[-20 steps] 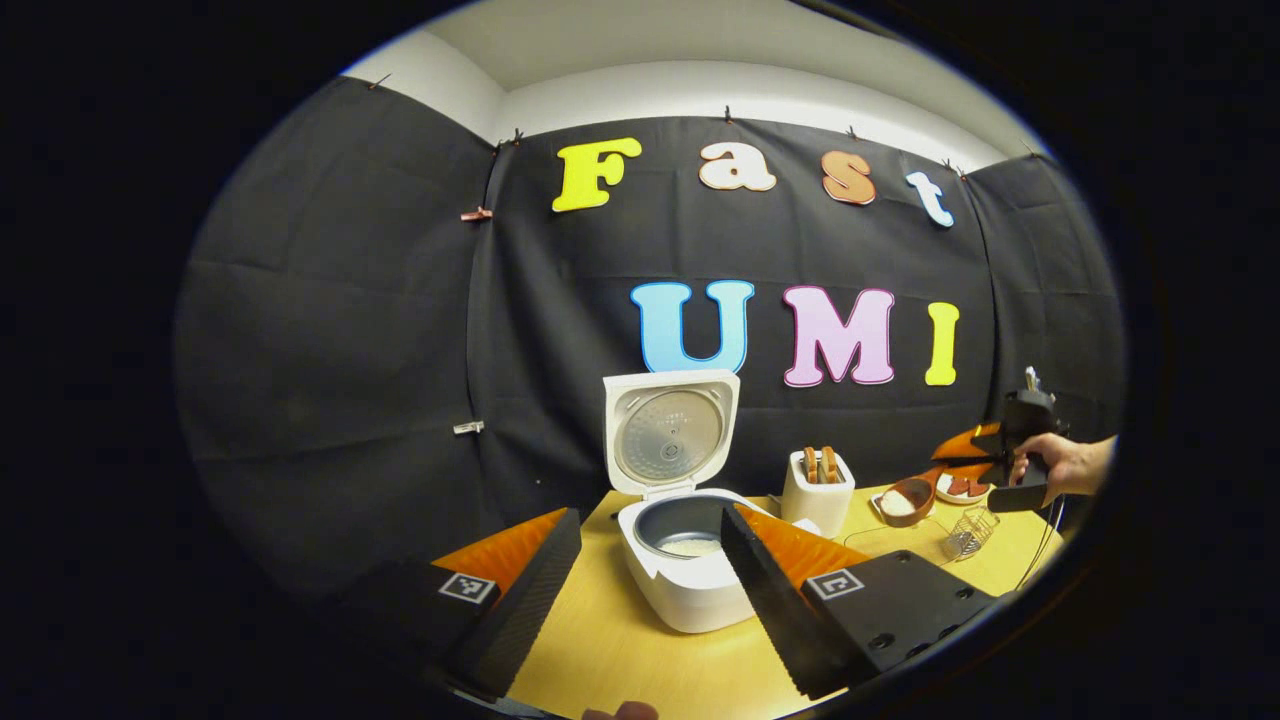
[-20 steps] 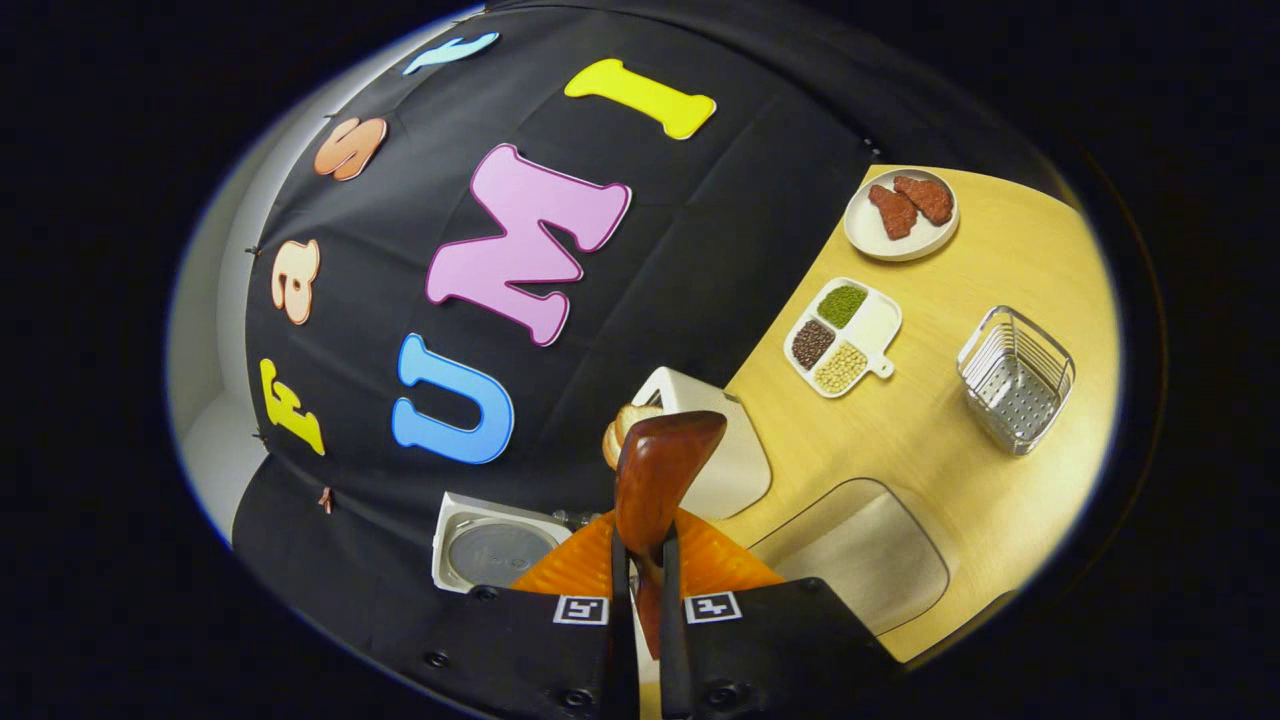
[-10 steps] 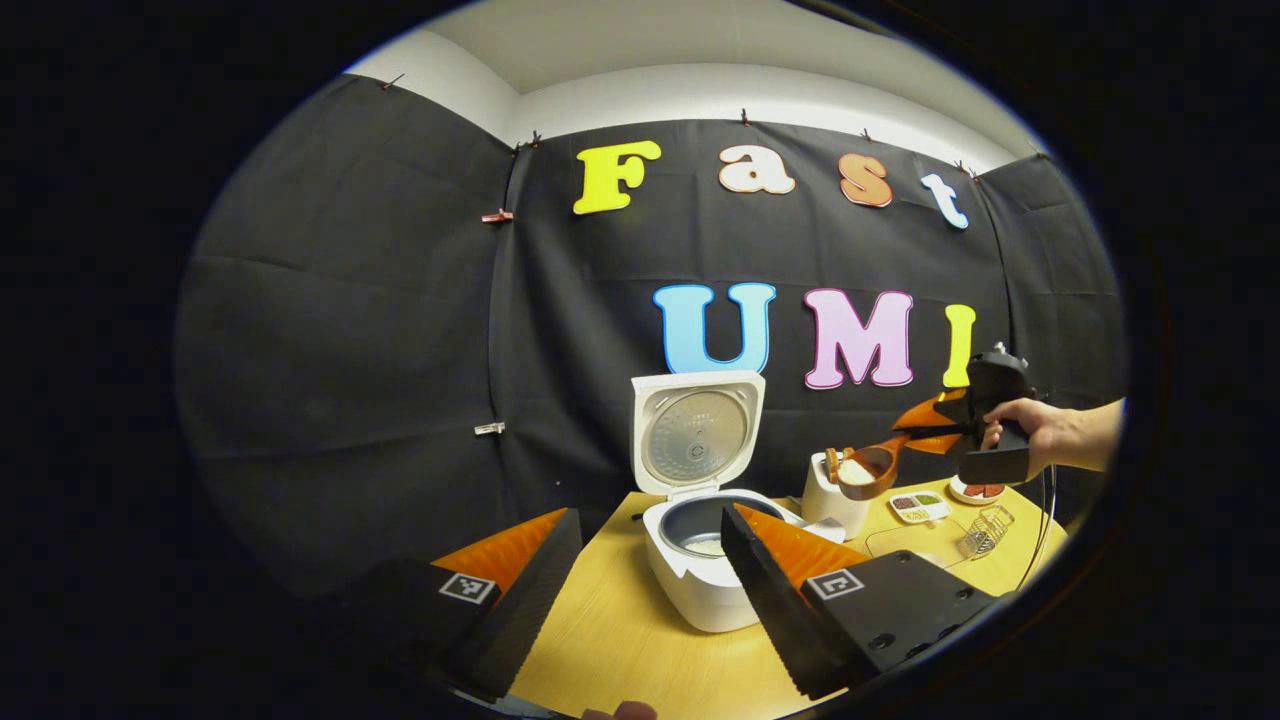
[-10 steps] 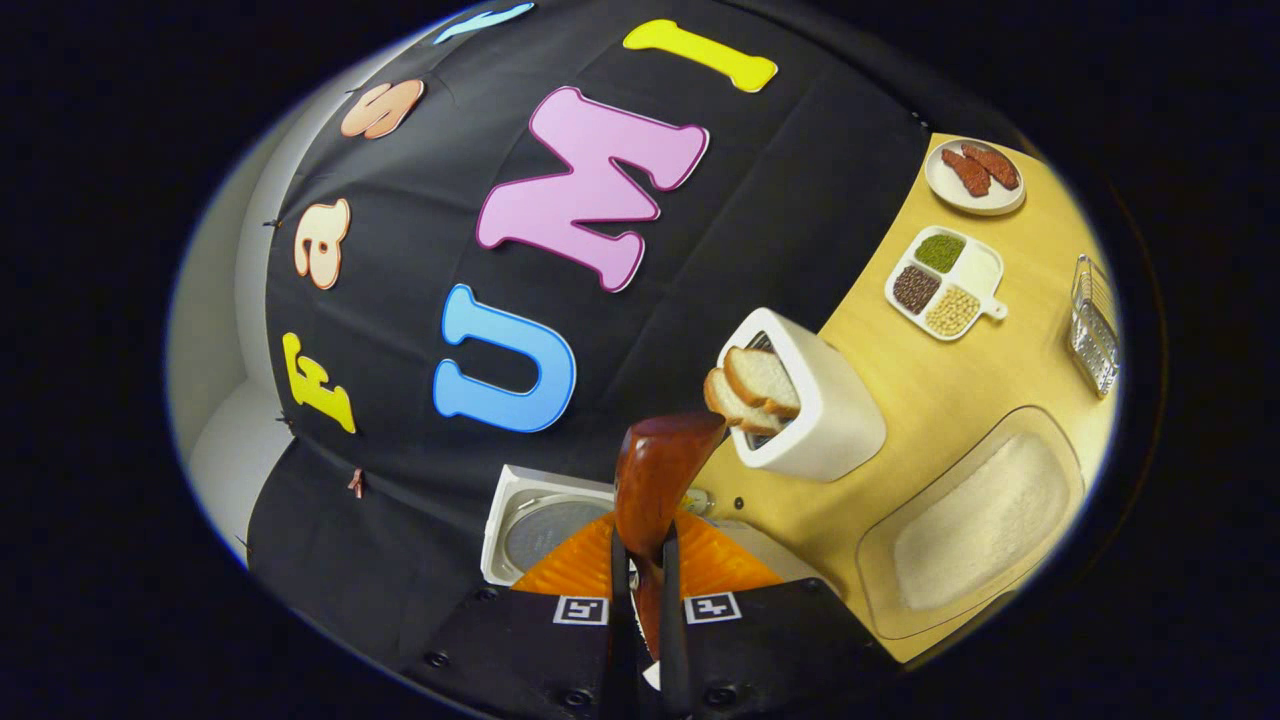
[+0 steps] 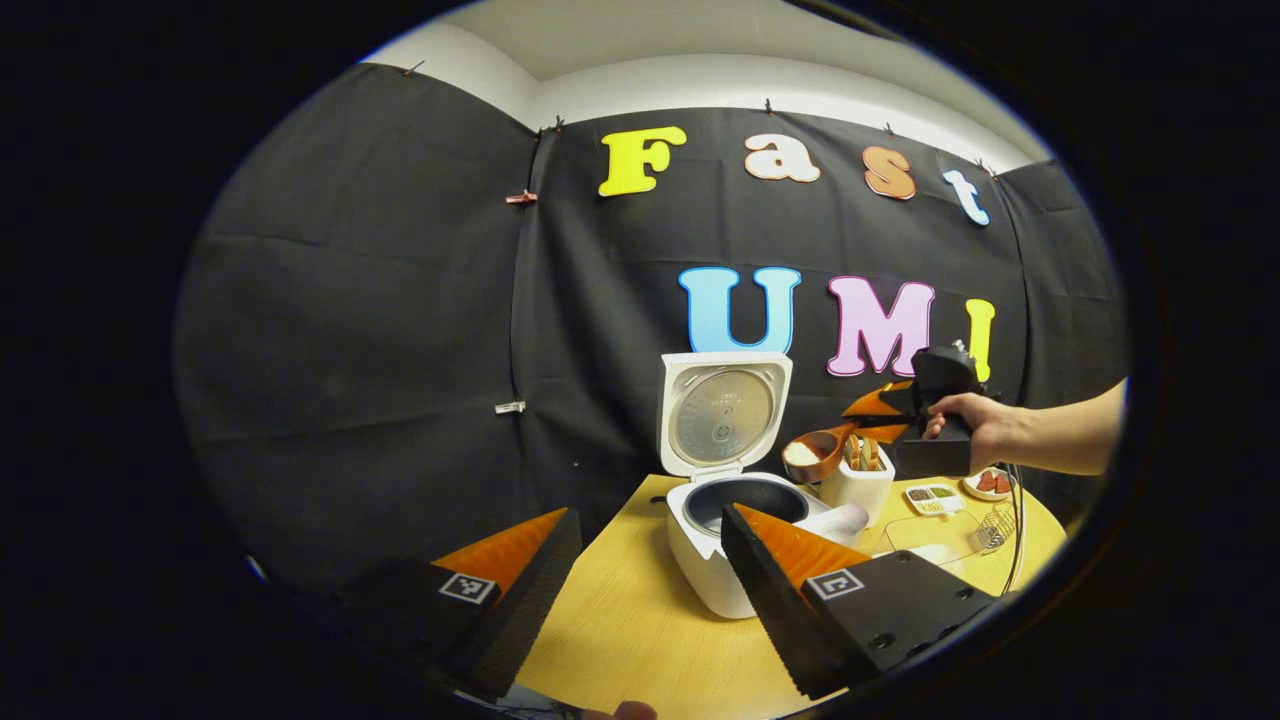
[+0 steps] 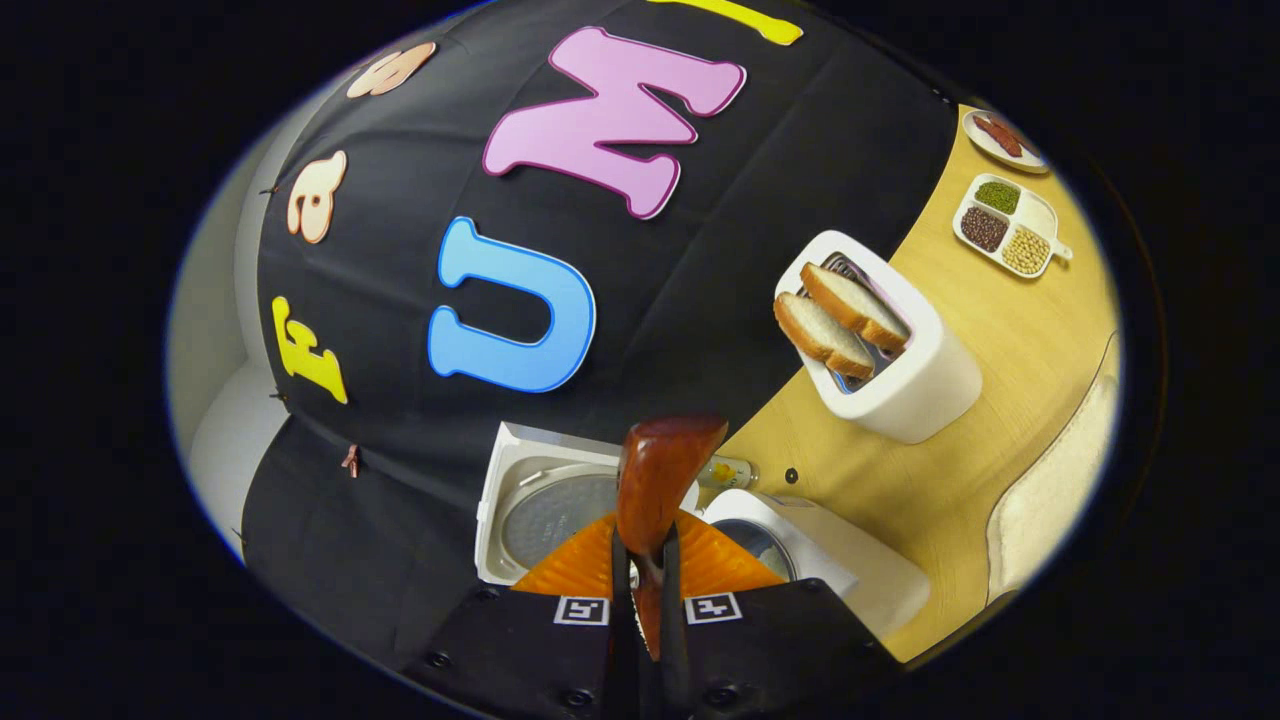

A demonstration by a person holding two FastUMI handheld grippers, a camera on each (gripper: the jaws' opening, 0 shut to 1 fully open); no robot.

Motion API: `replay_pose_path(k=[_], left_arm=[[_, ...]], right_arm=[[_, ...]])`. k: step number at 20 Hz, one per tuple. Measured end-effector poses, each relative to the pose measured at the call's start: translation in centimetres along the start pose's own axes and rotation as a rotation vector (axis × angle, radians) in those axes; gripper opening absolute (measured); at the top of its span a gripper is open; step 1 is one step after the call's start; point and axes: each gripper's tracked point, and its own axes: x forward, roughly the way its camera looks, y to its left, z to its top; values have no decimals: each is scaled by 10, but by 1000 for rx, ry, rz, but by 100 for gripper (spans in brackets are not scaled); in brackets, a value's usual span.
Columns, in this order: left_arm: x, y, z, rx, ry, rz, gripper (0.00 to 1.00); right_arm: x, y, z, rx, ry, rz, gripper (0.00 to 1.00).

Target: Close the left gripper, press the button to open the rice cooker; take a wooden spoon from the chopstick holder with the right hand, scoop a spoonful of rice and pour it into the rice cooker, then put the wooden spoon back into the chopstick holder.

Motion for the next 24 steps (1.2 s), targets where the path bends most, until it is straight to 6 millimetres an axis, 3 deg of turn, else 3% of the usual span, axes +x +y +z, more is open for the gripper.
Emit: replay_pose_path(k=[8,20,21,22,24], left_arm=[[-3,13,-19,4,41,28,100],[-9,20,-29,-12,61,52,97],[-10,21,-29,-14,62,54,97],[-10,22,-30,-16,64,58,97],[-10,23,-30,-18,66,61,97]], right_arm=[[48,-7,-33,-236,17,-41,13],[64,45,-71,-967,-24,-4,12],[63,52,-77,-1023,-28,15,7],[61,59,-83,-1085,-25,35,12],[59,72,-93,-1221,-29,80,13]])
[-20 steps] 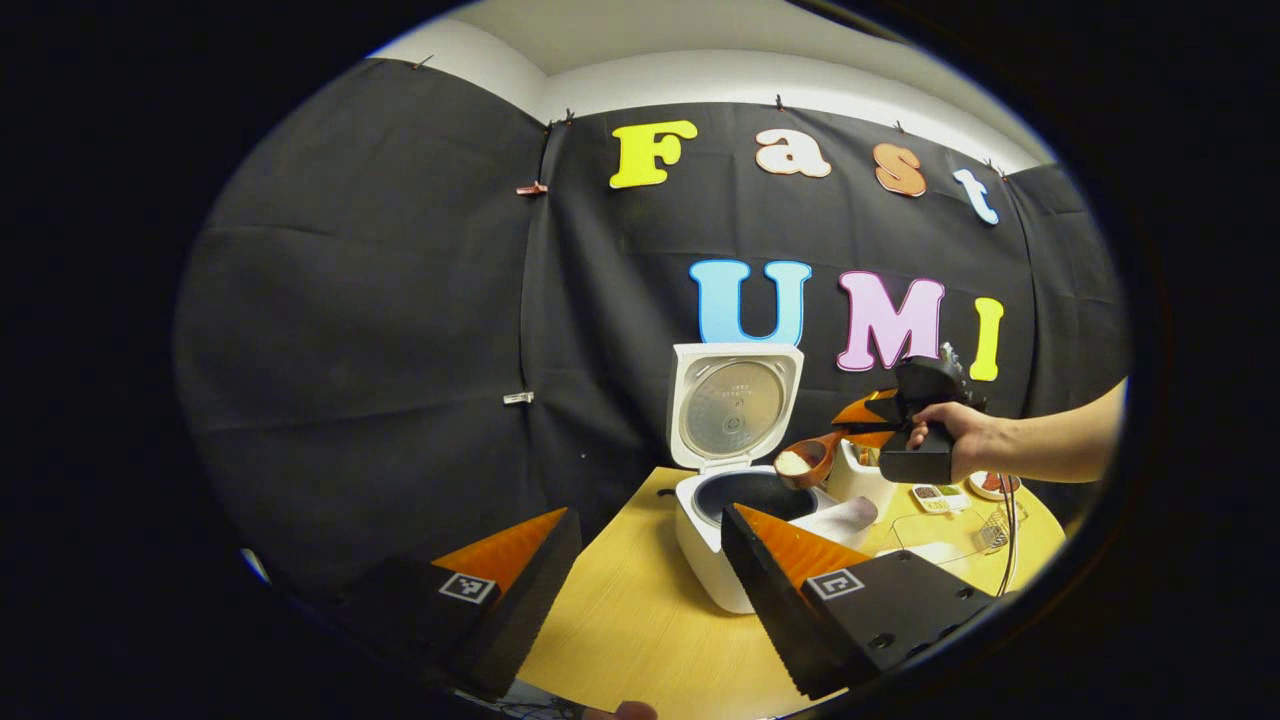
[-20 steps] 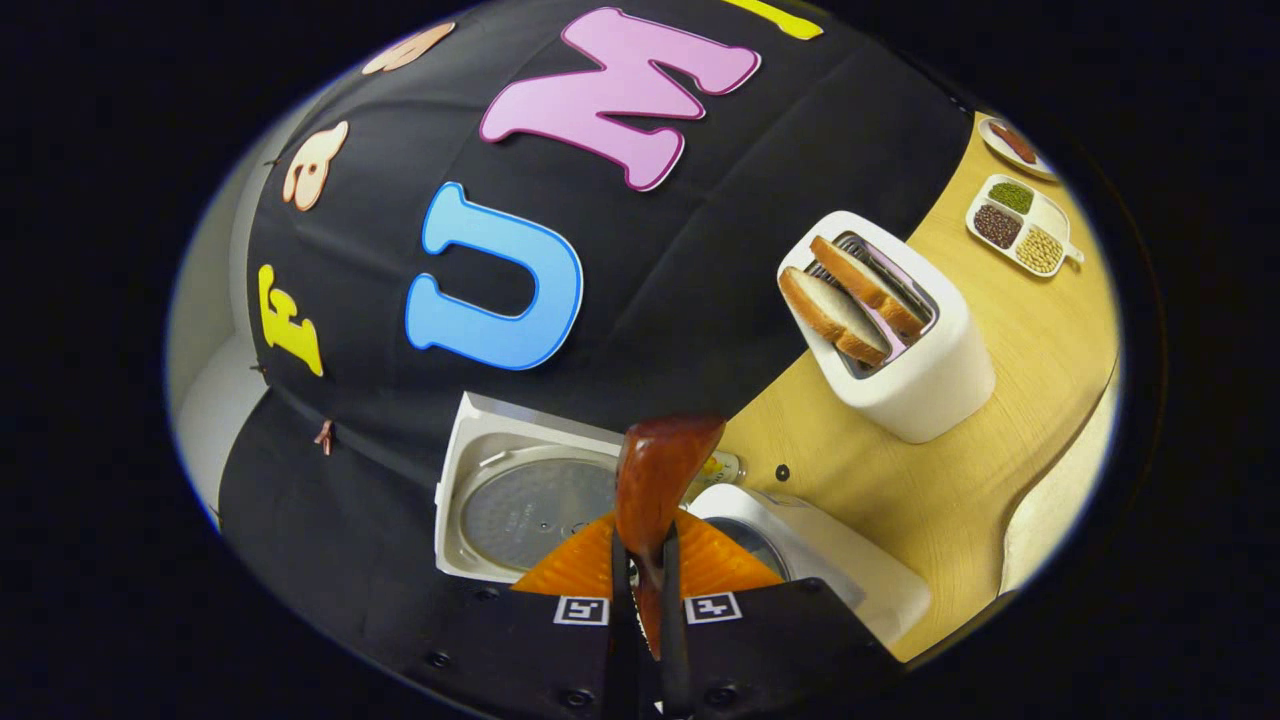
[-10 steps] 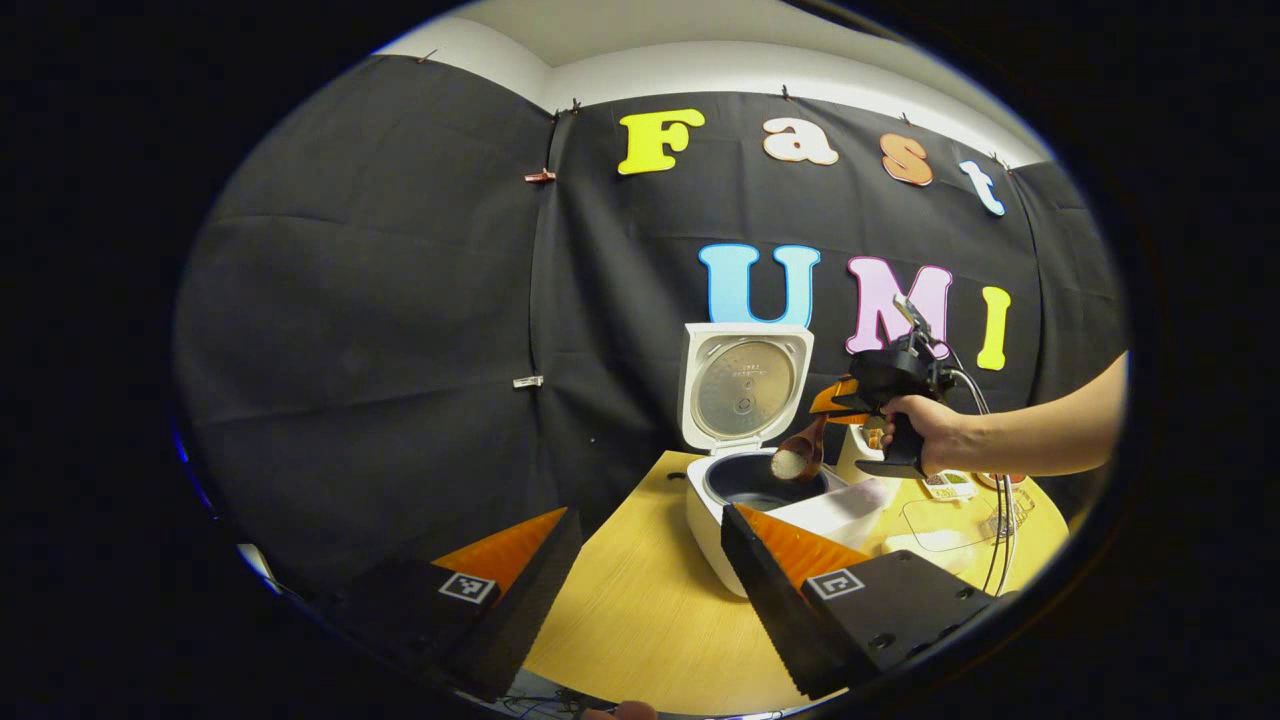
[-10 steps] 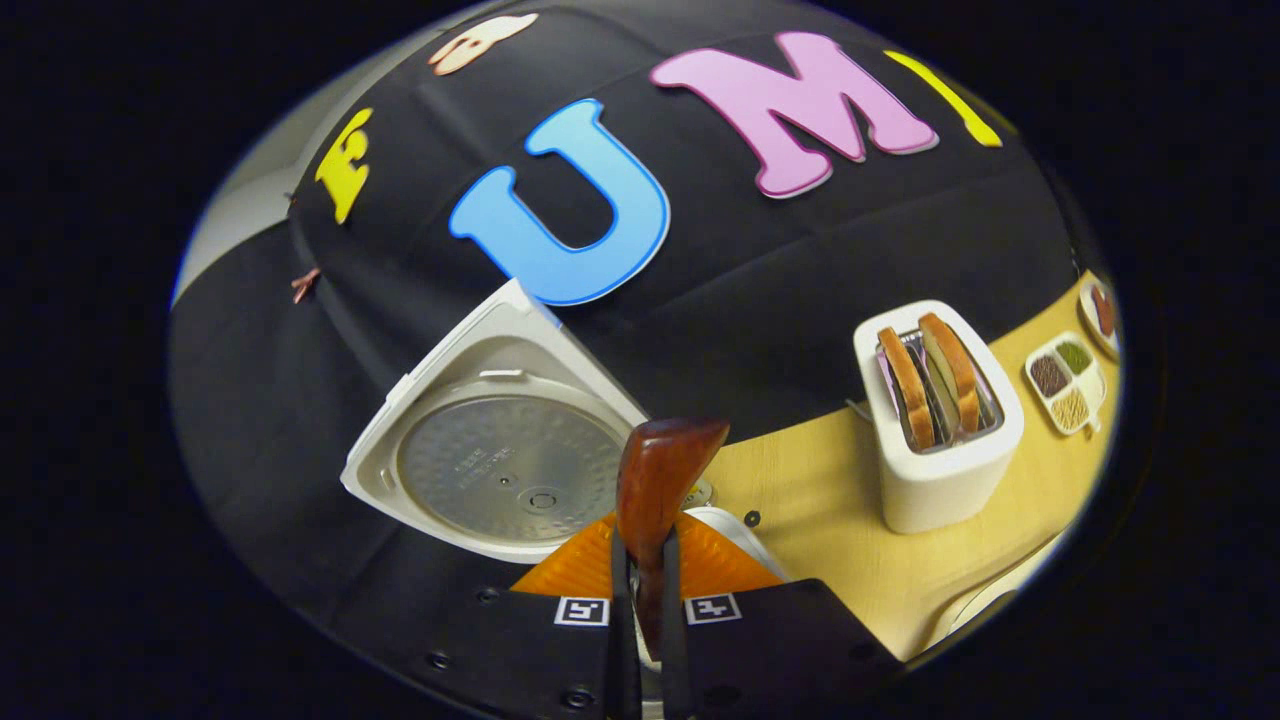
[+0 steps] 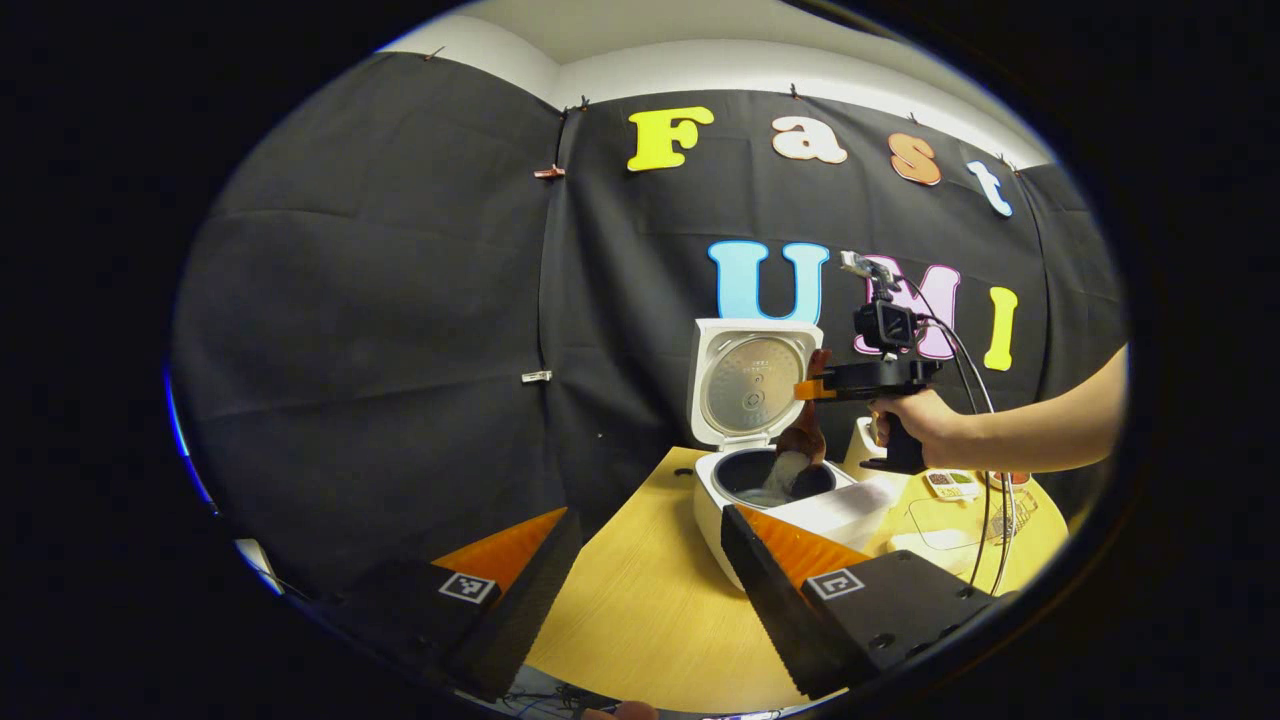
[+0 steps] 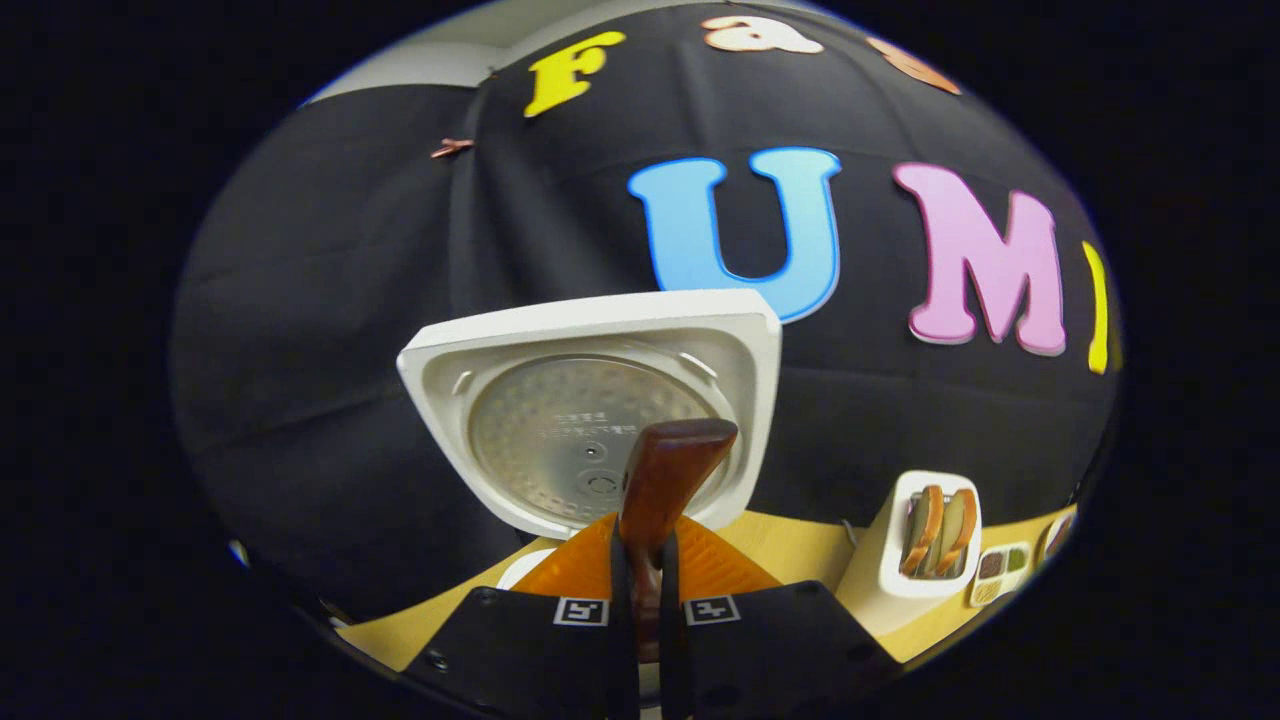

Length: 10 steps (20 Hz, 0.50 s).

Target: Close the left gripper, press the button to open the rice cooker; take a wooden spoon from the chopstick holder with the right hand, scoop a spoonful of rice and pour it into the rice cooker, then put the wooden spoon back into the chopstick holder.

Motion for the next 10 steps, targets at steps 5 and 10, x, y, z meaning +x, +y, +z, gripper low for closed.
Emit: replay_pose_path(k=[5,10], left_arm=[[2,1,-2,-6,3,3,97],[0,4,2,-18,-6,11,97]], right_arm=[[-12,47,20,-336,-75,101,12],[-28,80,17,-596,-125,172,12]])
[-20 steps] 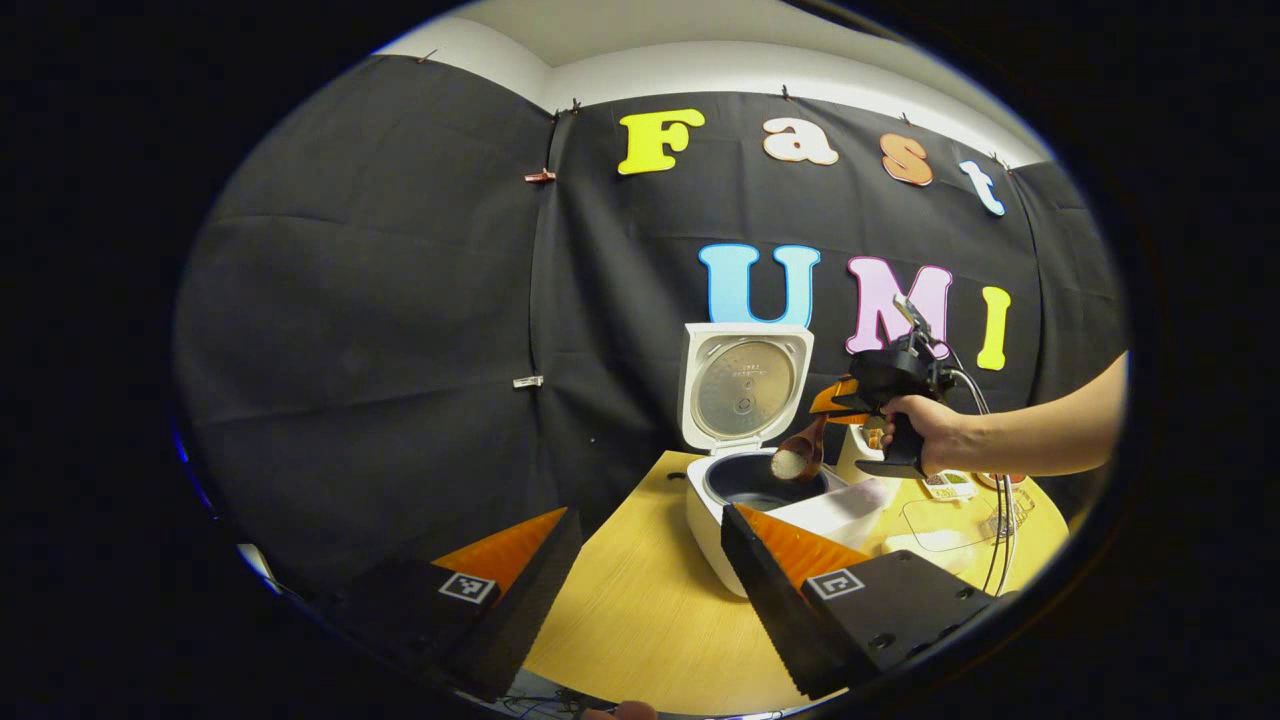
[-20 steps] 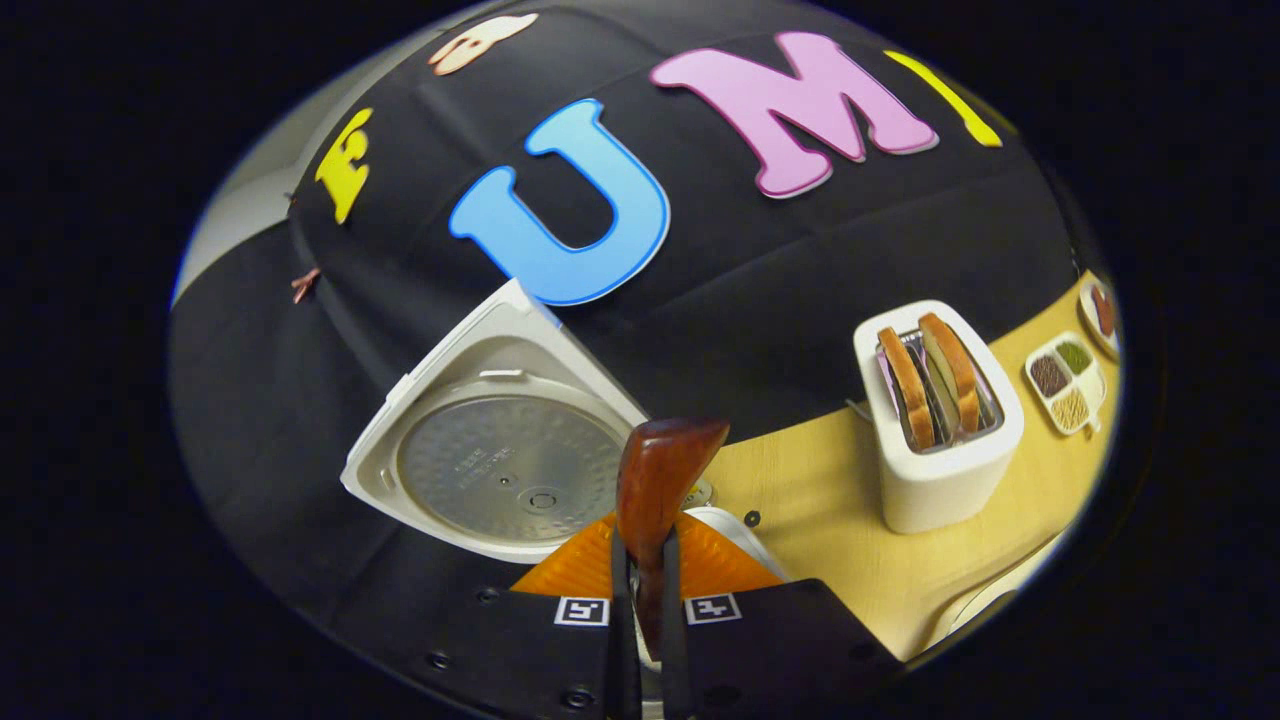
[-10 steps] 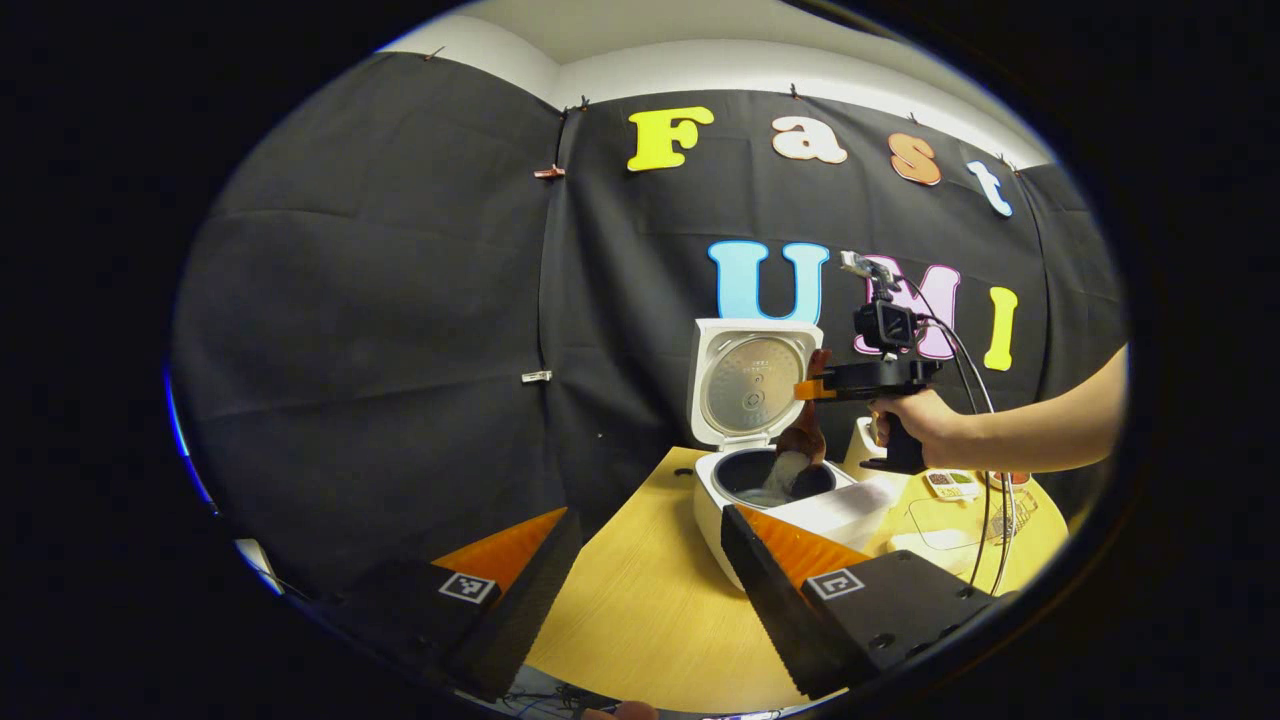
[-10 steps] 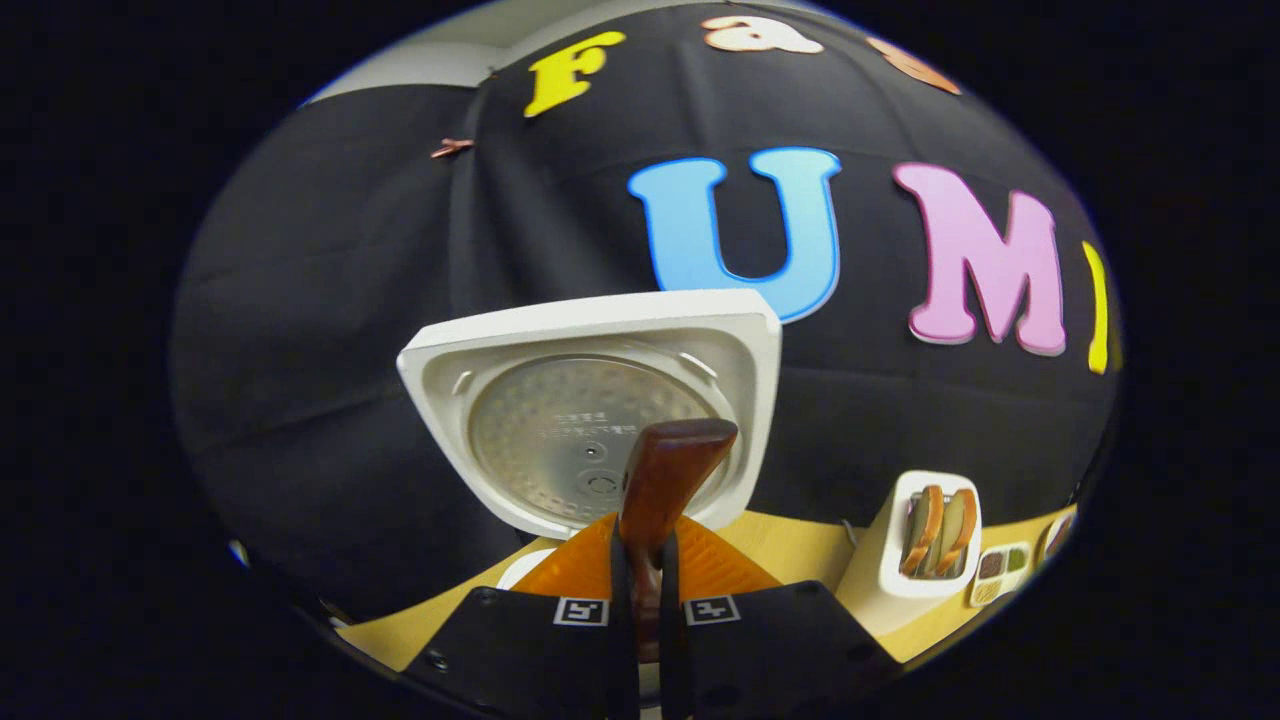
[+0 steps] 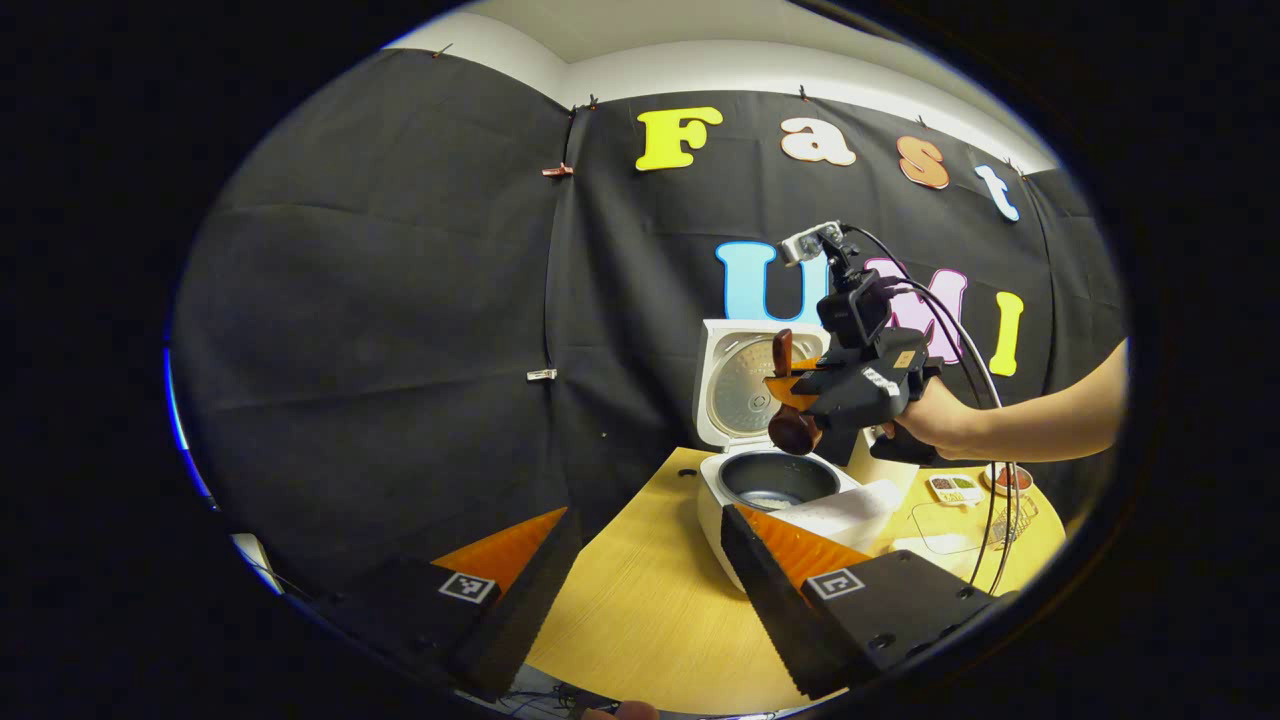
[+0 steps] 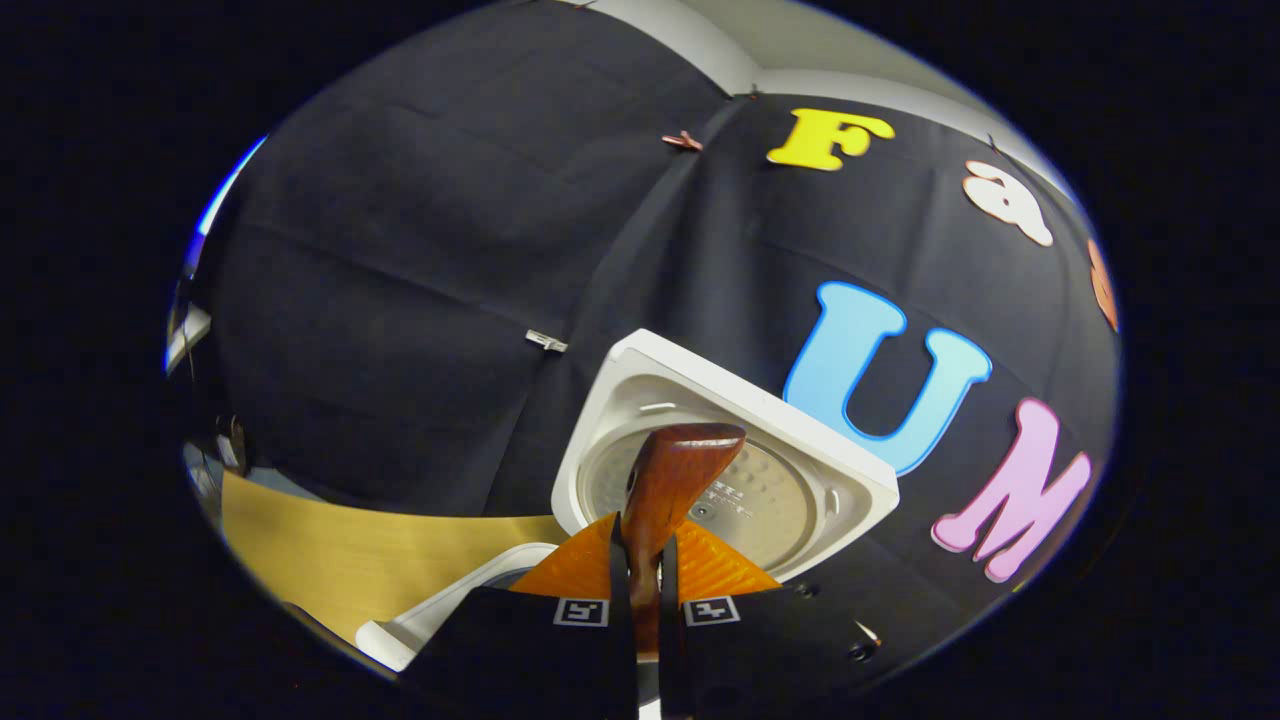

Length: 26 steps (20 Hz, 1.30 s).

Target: Close the left gripper, press the button to open the rice cooker; take a wooden spoon from the chopstick holder with the right hand, scoop a spoonful of rice and pour it into the rice cooker, then put the wooden spoon back into the chopstick holder.

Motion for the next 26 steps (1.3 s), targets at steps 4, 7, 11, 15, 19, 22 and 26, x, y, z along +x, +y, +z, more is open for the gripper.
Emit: replay_pose_path(k=[4,7,11,15,19,22,26], left_arm=[[0,3,-5,5,9,8,97],[-2,5,-7,-6,16,13,97],[-5,7,-9,-11,16,20,97],[-5,5,-9,-5,17,21,97],[-6,1,-7,1,16,14,97],[-6,-4,-4,0,10,3,97],[-4,-16,-1,0,1,-21,97]], right_arm=[[-19,22,14,-149,-44,38,12],[-19,24,12,-175,-35,45,12],[-6,14,1,-106,7,30,13],[2,-14,-16,147,85,14,13],[-18,-43,-19,418,119,-18,12],[-45,-67,-20,519,114,-35,13],[-97,-108,-3,665,32,-85,13]])
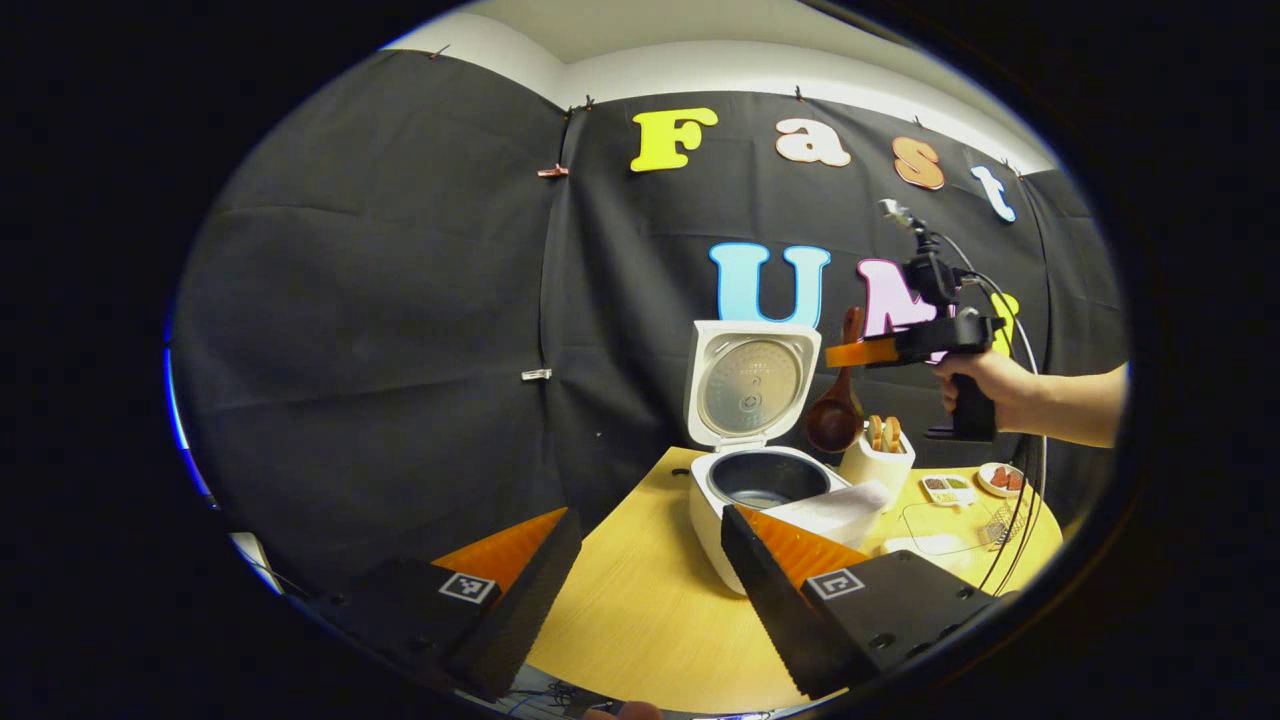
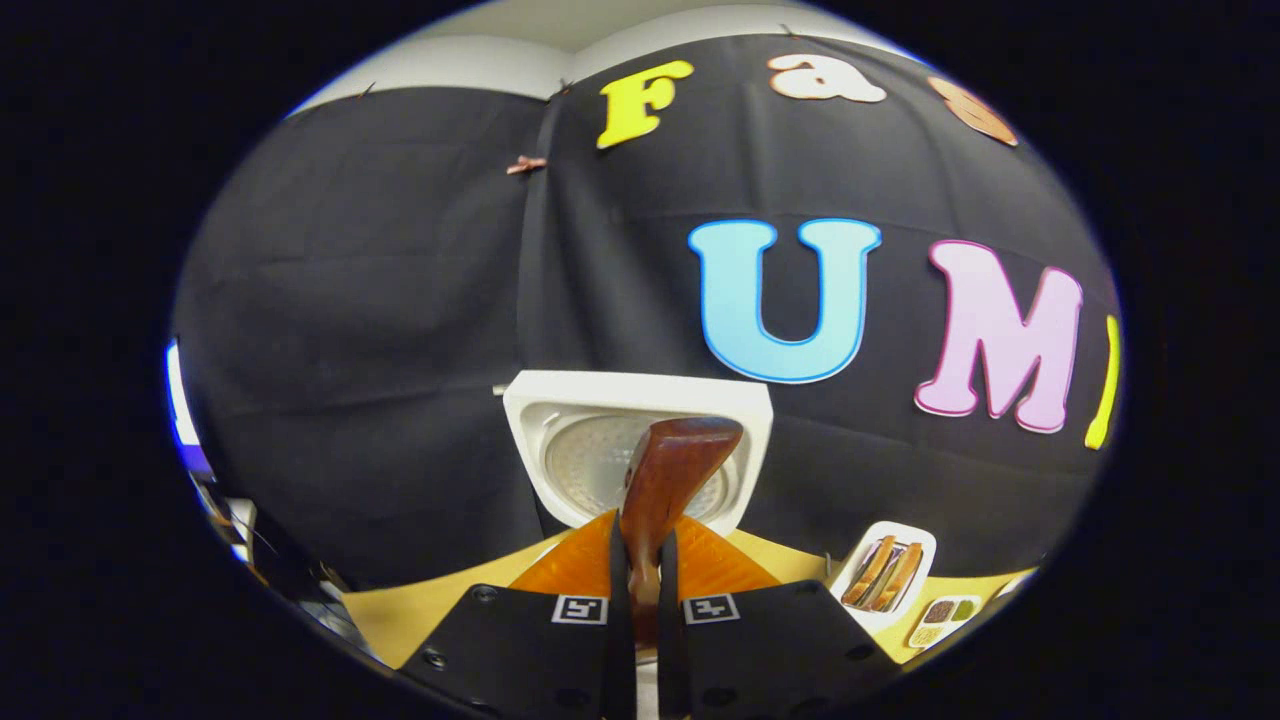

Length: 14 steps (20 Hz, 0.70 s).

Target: Close the left gripper, press the button to open the rice cooker; take a wooden spoon from the chopstick holder with the right hand, scoop a spoonful of rice and pour it into the rice cooker, then put the wooden spoon back into the chopstick holder.

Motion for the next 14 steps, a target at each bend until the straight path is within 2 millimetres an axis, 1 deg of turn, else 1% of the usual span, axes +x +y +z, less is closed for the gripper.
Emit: replay_pose_path(k=[2,4,5,6,7,11,13,14], left_arm=[[0,-8,5,-8,-7,-17,97],[-2,-15,6,-15,-10,-31,97],[-2,-19,8,-16,-11,-37,97],[-3,-24,8,-13,-11,-44,97],[-3,-27,8,-8,-13,-51,97],[-7,-42,15,9,-18,-69,97],[-11,-49,15,11,-19,-80,97],[-12,-52,15,12,-21,-86,97]], right_arm=[[-29,-20,18,46,-41,-34,13],[-62,-45,32,35,-80,-87,12],[-78,-57,37,35,-99,-112,8],[-96,-67,42,39,-115,-133,13],[-113,-81,46,40,-130,-158,13],[-182,-149,50,24,-166,-302,12],[-216,-169,45,42,-176,-355,13],[-232,-183,42,43,-176,-388,13]])
